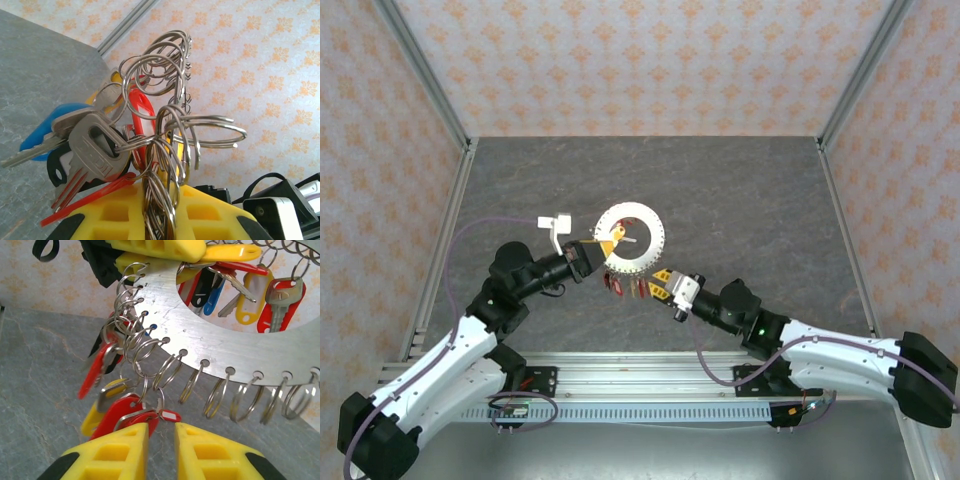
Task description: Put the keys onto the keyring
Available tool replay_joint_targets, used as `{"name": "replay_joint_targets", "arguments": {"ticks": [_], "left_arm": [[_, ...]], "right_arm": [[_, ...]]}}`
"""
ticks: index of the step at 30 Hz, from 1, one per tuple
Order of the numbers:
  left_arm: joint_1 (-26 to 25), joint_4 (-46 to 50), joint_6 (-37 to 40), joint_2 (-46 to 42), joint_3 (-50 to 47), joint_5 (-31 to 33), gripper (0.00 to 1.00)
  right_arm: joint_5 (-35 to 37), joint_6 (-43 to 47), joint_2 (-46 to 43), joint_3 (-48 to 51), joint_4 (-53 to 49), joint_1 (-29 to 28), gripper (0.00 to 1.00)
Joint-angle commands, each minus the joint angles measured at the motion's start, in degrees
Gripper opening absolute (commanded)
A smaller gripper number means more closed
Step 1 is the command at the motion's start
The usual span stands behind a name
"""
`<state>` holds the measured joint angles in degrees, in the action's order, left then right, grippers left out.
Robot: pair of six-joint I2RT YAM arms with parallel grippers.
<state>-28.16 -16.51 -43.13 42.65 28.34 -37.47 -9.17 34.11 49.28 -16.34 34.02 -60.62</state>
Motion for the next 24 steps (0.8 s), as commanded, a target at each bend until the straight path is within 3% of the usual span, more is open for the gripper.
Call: {"name": "replay_joint_targets", "arguments": {"ticks": [1,24], "left_arm": [[-0.6,-5.1,2.3,0.1,3.3,-1.3,0.00],[-0.7,-2.9,3.8,0.9,4.5,-1.0,0.00]], "right_arm": [[1.4,3.0,0.3,0.2,6.7,-0.4,0.20],[3.6,5.7,-3.6,2.3,5.1,-0.3,0.20]]}}
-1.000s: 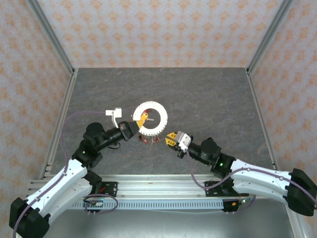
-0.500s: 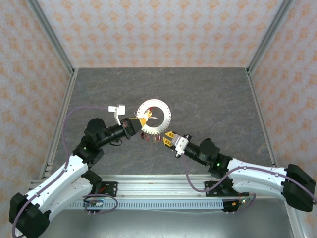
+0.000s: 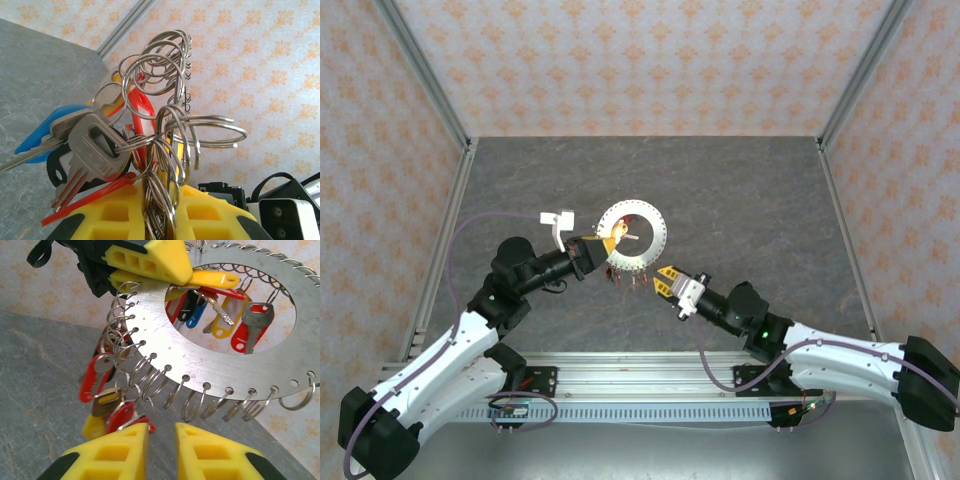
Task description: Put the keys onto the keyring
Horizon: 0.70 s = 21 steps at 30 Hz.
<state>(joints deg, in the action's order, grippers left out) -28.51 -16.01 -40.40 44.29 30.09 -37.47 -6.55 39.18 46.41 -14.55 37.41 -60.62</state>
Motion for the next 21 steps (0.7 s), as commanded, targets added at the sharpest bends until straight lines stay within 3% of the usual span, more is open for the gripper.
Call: {"name": "replay_joint_targets", "arguments": {"ticks": [1,21], "left_arm": [[-0.4,-3.3,1.1,-0.8,2.9,-1.0,0.00],[-0.4,-2.2,0.9,-1.2,3.2,-1.0,0.00]], "right_arm": [[0.9,0.6,-0.7,0.5,1.9,-0.4,0.20],[0.9,0.6,3.2,-1.4,7.0,-0.3,0.22]]}}
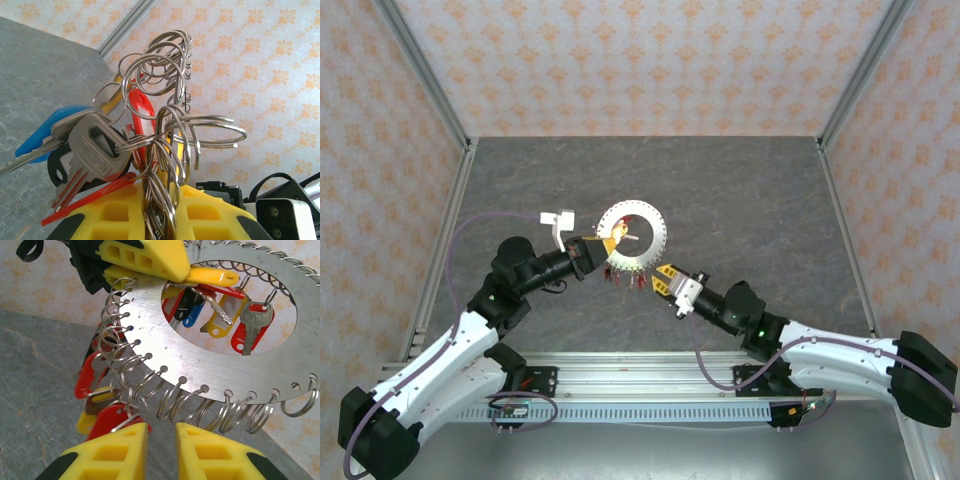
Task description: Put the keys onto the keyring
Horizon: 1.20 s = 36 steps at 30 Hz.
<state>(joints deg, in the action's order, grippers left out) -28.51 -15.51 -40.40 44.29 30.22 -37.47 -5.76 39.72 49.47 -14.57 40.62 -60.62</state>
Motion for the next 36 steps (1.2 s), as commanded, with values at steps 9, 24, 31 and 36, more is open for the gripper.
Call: {"name": "replay_joint_targets", "arguments": {"ticks": [9,24,31,36], "left_arm": [[-0.5,-2.5,0.9,-1.2,3.2,-1.0,0.00],[-0.5,-2.2,0.5,-1.7,3.0,1.1,0.00],[-0.6,-2.7,0.1,-1.2,3.0,1.1,0.00],[-0.6,-2.7,0.0,-1.2,3.1,1.2,0.00]], "right_arm": [[2.1,1.0,1.8,-2.3,5.3,-0.4,0.24],[5.8,-0.3,2.3,-1.3,6.7,-0.3,0.27],[5.8,-0.8,3.4,-1.2,7.9,-0.4,0.29],[3.9,-0.2,4.0,-1.8,6.5,-0.4,0.29]]}}
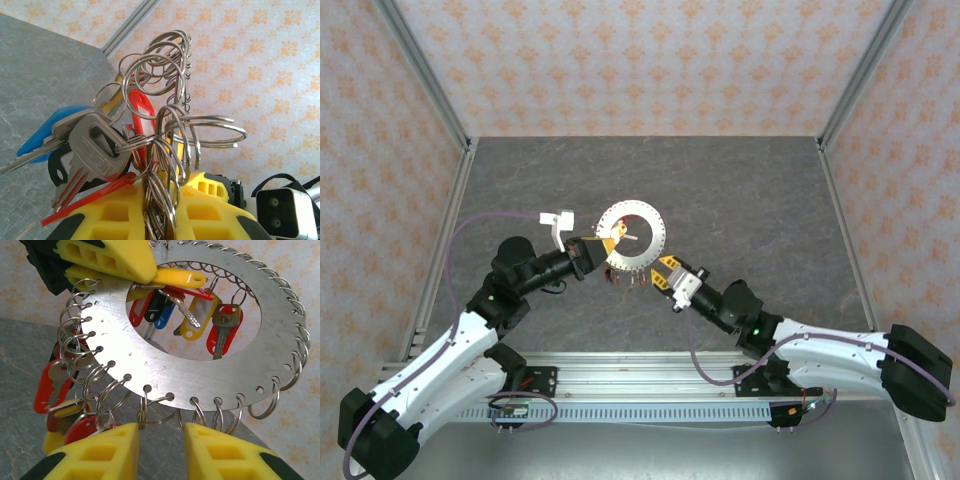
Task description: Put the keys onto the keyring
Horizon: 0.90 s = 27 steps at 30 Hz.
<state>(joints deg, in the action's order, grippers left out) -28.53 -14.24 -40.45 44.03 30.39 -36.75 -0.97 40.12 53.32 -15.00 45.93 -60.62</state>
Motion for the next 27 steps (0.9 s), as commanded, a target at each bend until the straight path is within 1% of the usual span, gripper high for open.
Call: {"name": "replay_joint_targets", "arguments": {"ticks": [1,3,5,12,14,16,18,21,27], "left_arm": [[-0.6,-3.8,0.1,-1.0,3.0,0.4,0.00],[-0.6,-3.8,0.1,-0.9,3.1,0.4,0.00],[-0.6,-3.8,0.1,-1.0,3.1,0.4,0.00],[-0.7,-2.5,0.7,-1.0,3.7,0.0,0.00],[-0.7,-1.9,0.9,-1.0,3.8,0.0,0.00],[-0.7,-1.8,1.1,-1.0,3.9,0.0,0.00],[-0.7,-1.8,1.1,-0.8,4.1,0.0,0.00],[-0.7,-1.8,1.1,-0.7,4.2,0.0,0.00],[-1.1,-2.6,0.5,-0.3,4.2,0.1,0.00]], "right_arm": [[-0.7,-0.4,0.5,-1.5,1.0,-0.4,0.29],[-0.3,0.0,0.6,-1.5,1.4,-0.3,0.28],[-0.3,0.7,0.6,-1.5,1.3,-0.4,0.26],[0.6,3.8,-1.1,-2.3,-2.8,-0.3,0.19],[0.5,4.6,-1.9,-2.4,-4.3,-0.4,0.20],[-0.1,5.4,-3.2,-2.7,-6.8,-0.3,0.24],[-0.3,5.4,-4.3,-2.5,-7.8,-0.3,0.26],[-0.7,5.7,-5.3,-2.6,-8.5,-0.3,0.25],[-0.2,4.9,-4.5,-2.6,-6.2,-0.4,0.23]]}}
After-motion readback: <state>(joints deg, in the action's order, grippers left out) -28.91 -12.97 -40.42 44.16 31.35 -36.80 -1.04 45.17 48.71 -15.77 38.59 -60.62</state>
